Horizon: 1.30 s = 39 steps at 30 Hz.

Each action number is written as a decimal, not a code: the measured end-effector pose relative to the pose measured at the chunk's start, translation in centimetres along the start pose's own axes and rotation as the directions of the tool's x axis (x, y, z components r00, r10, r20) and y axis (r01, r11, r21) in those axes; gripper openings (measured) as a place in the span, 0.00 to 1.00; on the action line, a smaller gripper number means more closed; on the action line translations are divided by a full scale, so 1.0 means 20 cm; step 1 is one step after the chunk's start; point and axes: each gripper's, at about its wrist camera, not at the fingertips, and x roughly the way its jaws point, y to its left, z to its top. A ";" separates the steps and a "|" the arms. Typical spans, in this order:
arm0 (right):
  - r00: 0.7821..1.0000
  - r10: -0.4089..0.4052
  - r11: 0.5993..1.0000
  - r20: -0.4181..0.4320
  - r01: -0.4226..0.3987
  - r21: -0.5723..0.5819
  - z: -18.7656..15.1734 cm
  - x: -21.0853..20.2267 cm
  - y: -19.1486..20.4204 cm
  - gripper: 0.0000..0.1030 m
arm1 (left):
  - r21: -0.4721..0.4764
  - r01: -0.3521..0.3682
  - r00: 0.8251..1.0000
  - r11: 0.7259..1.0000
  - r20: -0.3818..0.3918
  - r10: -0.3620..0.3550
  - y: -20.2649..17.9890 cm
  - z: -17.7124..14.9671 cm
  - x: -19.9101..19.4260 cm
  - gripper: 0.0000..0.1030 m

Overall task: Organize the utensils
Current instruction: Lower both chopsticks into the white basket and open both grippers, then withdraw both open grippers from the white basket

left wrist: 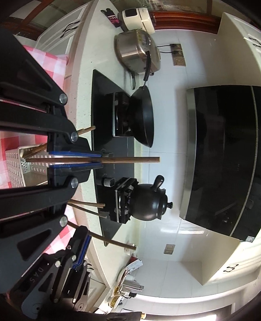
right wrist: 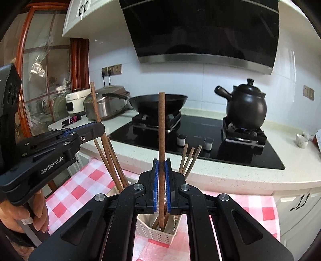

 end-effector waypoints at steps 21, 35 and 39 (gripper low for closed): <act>0.993 0.007 0.999 -0.120 -0.001 0.048 -0.12 0.28 -0.06 0.13 | -0.010 -0.020 0.994 1.000 -0.111 0.019 0.10 -0.22 0.19 0.19; 0.999 -0.005 0.998 -0.052 0.008 0.062 -0.07 0.05 -0.06 0.19 | -0.012 -0.060 0.998 0.998 -0.012 0.059 0.11 -0.15 -0.09 0.63; 1.000 -0.013 0.998 -0.026 0.015 0.061 -0.05 -0.05 -0.05 0.31 | -0.025 -0.079 0.997 0.997 0.015 0.079 0.11 -0.13 -0.19 0.74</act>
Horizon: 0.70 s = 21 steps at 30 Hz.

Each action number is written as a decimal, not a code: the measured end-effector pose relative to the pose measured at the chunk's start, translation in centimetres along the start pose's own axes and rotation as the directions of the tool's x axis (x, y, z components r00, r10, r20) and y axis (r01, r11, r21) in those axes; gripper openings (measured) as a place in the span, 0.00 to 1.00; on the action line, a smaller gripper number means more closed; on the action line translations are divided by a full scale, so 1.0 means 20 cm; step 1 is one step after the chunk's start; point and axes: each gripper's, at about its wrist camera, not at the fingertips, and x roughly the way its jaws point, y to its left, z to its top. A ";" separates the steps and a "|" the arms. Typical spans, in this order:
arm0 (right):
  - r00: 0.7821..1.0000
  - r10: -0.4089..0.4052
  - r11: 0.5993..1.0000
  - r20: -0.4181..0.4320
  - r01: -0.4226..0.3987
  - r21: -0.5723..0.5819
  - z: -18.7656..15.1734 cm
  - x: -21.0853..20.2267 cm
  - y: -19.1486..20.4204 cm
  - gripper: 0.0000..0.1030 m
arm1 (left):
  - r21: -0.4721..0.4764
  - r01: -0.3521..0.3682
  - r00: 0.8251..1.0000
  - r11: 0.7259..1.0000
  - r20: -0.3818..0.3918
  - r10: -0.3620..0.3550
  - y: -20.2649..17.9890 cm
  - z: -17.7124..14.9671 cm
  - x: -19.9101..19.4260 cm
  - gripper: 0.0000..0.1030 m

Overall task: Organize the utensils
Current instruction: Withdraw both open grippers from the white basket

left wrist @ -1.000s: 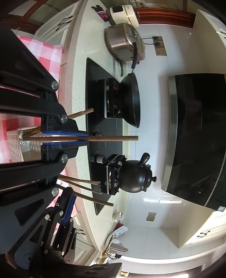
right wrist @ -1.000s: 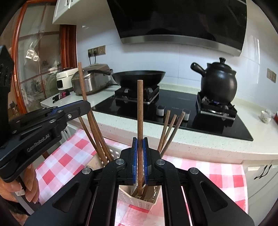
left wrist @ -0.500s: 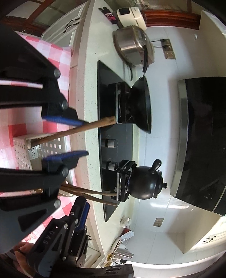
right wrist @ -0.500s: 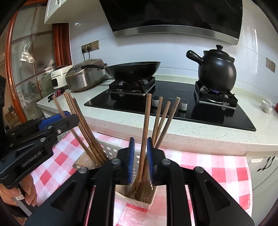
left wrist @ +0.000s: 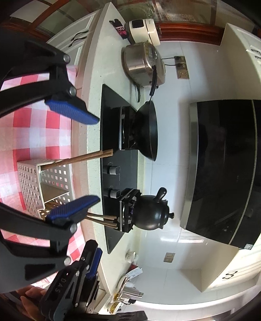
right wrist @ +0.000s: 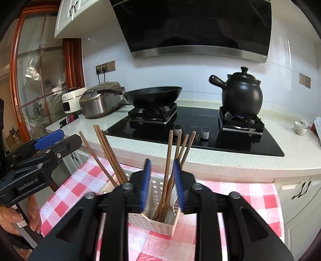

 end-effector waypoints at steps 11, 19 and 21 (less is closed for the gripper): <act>0.997 -0.023 1.000 0.071 0.023 0.011 -0.07 -0.27 -0.03 0.63 | -0.017 -0.060 0.997 0.998 0.054 0.061 0.01 -0.02 -0.27 0.95; 0.995 -0.021 1.000 0.094 0.019 0.022 -0.26 -0.40 0.00 0.77 | -0.026 -0.004 0.999 1.000 0.053 0.005 0.00 -0.14 -0.38 0.95; 0.996 -0.009 1.000 0.091 0.007 0.025 -0.30 -0.42 0.01 0.78 | -0.014 0.011 0.999 1.000 0.047 -0.010 -0.01 -0.18 -0.41 0.95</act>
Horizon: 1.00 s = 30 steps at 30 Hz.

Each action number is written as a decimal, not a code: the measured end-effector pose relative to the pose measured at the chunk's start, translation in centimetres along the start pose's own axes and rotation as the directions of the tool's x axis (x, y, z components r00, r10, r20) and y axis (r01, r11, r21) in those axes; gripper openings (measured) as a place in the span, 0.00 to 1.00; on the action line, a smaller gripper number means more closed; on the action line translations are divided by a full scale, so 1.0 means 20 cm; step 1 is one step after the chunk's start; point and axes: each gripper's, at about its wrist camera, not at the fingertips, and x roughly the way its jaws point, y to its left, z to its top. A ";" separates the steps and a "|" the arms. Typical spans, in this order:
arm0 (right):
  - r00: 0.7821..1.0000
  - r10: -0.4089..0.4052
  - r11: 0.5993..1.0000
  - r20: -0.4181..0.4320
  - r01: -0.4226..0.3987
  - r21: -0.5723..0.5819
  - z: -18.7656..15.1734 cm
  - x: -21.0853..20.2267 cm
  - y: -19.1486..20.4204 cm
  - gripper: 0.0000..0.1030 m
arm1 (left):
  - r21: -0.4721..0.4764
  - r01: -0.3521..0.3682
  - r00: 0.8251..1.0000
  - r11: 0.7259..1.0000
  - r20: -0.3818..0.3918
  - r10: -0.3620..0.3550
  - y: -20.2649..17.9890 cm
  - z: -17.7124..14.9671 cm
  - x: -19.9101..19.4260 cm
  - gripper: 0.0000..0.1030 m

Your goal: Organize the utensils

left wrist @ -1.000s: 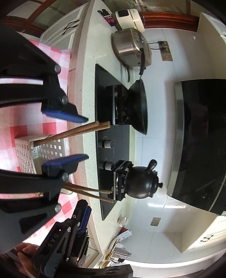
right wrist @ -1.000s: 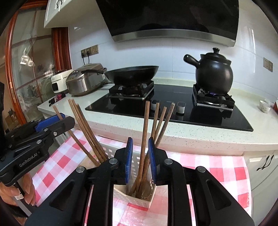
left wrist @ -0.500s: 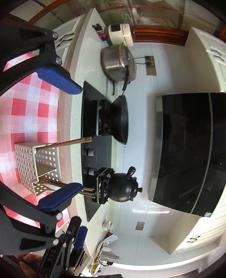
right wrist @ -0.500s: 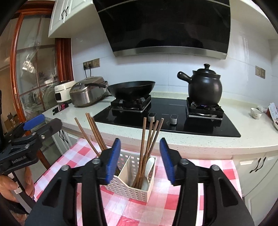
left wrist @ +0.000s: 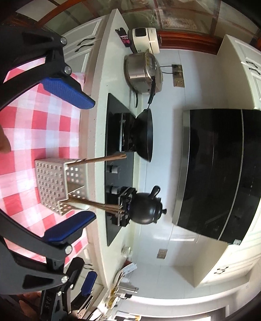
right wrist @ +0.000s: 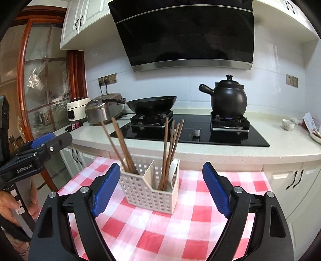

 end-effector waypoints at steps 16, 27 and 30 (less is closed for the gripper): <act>0.999 0.040 0.999 -0.018 -0.040 -0.006 -0.17 -0.14 0.03 0.82 | 0.019 0.028 0.999 0.999 -0.037 -0.028 -0.04 -0.28 -0.16 0.95; 0.996 0.084 0.996 -0.040 -0.085 -0.020 -0.22 -0.11 0.02 0.82 | 0.043 0.059 0.992 0.997 -0.116 -0.053 -0.04 -0.35 -0.11 0.95; 0.995 0.084 0.996 -0.046 -0.085 -0.024 -0.23 -0.10 0.03 0.82 | 0.036 0.062 0.991 0.997 -0.125 -0.057 -0.04 -0.36 -0.10 0.95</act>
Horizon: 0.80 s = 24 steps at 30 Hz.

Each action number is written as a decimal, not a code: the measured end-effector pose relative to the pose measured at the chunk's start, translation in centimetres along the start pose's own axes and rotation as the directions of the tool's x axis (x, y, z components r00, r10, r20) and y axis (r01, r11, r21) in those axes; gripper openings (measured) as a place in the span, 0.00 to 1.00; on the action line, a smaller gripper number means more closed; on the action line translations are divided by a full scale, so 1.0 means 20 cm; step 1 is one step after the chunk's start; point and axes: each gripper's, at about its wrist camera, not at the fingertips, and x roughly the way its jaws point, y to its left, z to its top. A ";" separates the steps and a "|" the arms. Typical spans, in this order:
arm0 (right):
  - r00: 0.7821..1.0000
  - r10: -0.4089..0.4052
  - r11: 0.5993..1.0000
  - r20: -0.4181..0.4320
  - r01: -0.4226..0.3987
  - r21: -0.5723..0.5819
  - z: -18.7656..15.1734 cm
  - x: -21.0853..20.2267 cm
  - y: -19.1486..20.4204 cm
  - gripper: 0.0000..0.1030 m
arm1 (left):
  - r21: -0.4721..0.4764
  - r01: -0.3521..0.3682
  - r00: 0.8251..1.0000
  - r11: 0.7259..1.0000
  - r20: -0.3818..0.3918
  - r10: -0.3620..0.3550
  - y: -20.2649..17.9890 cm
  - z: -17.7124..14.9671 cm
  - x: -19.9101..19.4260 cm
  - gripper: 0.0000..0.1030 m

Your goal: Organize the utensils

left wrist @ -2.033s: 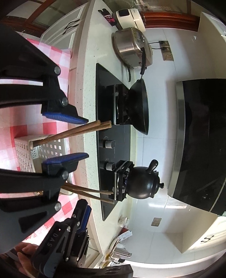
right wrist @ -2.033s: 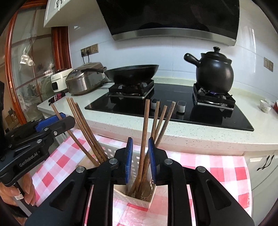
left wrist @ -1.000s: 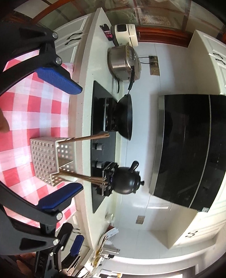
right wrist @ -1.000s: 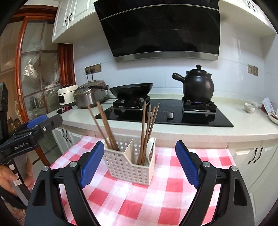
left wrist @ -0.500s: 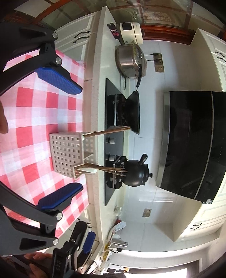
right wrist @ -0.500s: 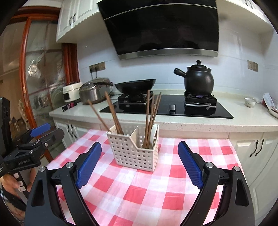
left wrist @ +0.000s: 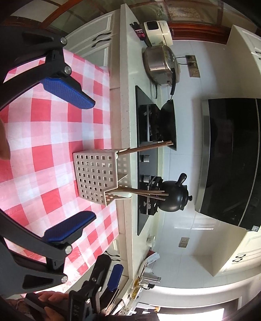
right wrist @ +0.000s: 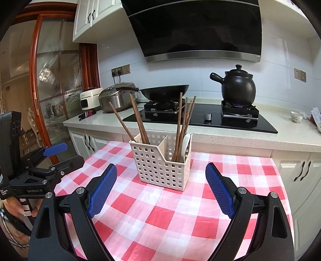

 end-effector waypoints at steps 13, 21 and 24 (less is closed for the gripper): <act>1.000 0.013 1.000 -0.005 -0.013 -0.008 -0.02 0.02 0.02 0.82 | -0.009 0.005 1.000 1.000 -0.002 -0.005 0.01 0.00 0.00 0.95; 1.000 0.012 1.000 -0.010 -0.012 -0.002 -0.03 0.02 0.02 0.82 | -0.006 0.013 1.000 1.000 -0.007 -0.013 0.00 -0.01 0.00 0.95; 1.000 0.018 1.000 -0.010 -0.018 -0.002 -0.03 0.02 0.02 0.82 | -0.005 0.015 1.000 1.000 -0.009 -0.015 -0.01 -0.01 0.00 0.95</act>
